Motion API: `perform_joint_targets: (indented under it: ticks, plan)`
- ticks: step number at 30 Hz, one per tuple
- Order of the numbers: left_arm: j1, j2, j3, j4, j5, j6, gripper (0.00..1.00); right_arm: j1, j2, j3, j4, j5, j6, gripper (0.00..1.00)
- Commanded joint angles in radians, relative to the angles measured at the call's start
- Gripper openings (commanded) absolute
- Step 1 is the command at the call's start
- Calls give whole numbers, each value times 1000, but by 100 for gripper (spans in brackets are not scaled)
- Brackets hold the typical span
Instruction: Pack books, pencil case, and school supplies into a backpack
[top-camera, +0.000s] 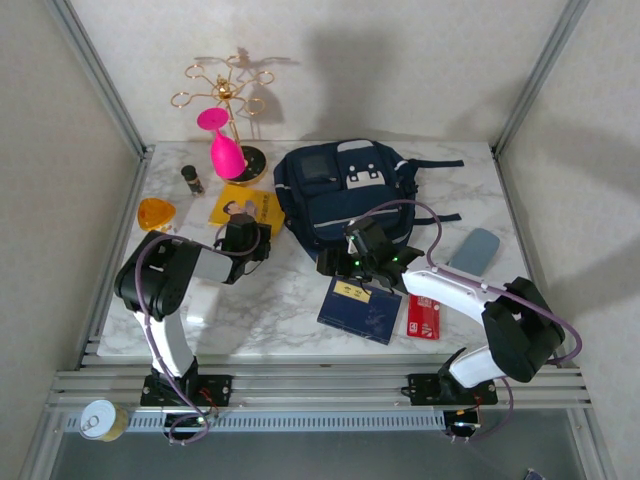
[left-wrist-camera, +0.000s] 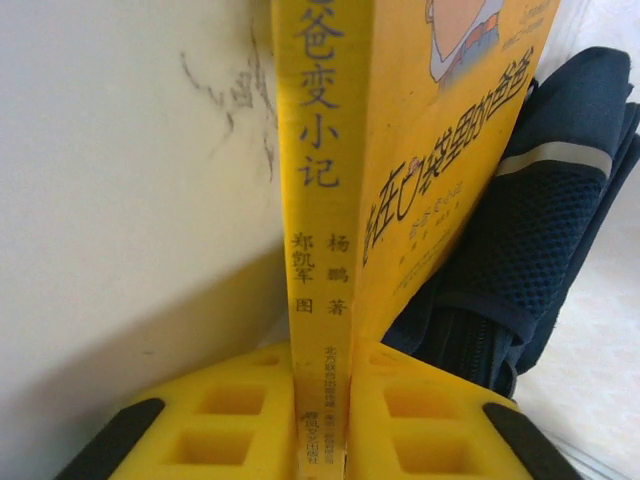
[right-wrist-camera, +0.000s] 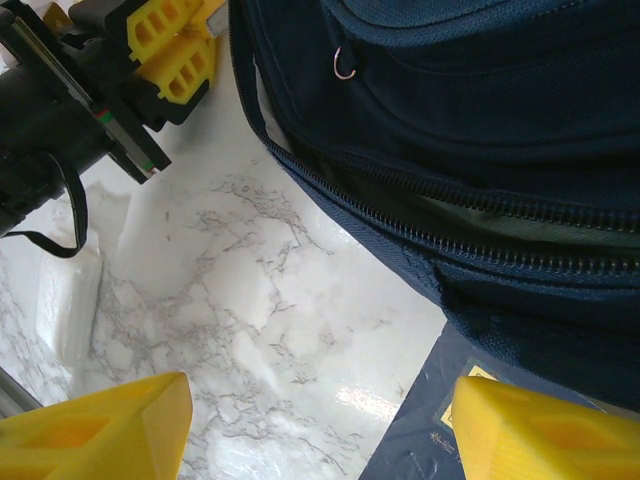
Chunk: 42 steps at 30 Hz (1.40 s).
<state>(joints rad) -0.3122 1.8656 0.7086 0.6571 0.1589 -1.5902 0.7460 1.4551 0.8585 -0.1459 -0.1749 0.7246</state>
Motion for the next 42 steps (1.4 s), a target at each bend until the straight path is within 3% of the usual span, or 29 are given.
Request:
perform_joint_targets:
  ticks: [1,4,13,22,26,29,34,42]
  plan:
    - [1,-14,-16,46,2,-10,8,-4,-15,27,-12,28,-19,70]
    - [1,-66,-37,14,-10,6,0,-6,-25,30,-16,31,-33,71]
    - [-4,-325,-140,-163,-25,108,0,-46,-74,56,-46,-11,-70,78]
    - [-41,-789,-96,-691,-69,435,0,-128,-193,113,-136,-141,-49,99]
    - [-71,-913,-10,-807,-18,531,0,-171,-240,125,-151,-226,-20,99]
    - [-111,-918,74,-809,62,564,0,-227,-262,120,-139,-305,7,99]
    - [-225,-839,262,-796,99,631,0,-345,-300,129,-145,-390,16,99]
    - [-306,-666,466,-620,306,717,0,-556,-321,146,-10,-688,131,99]
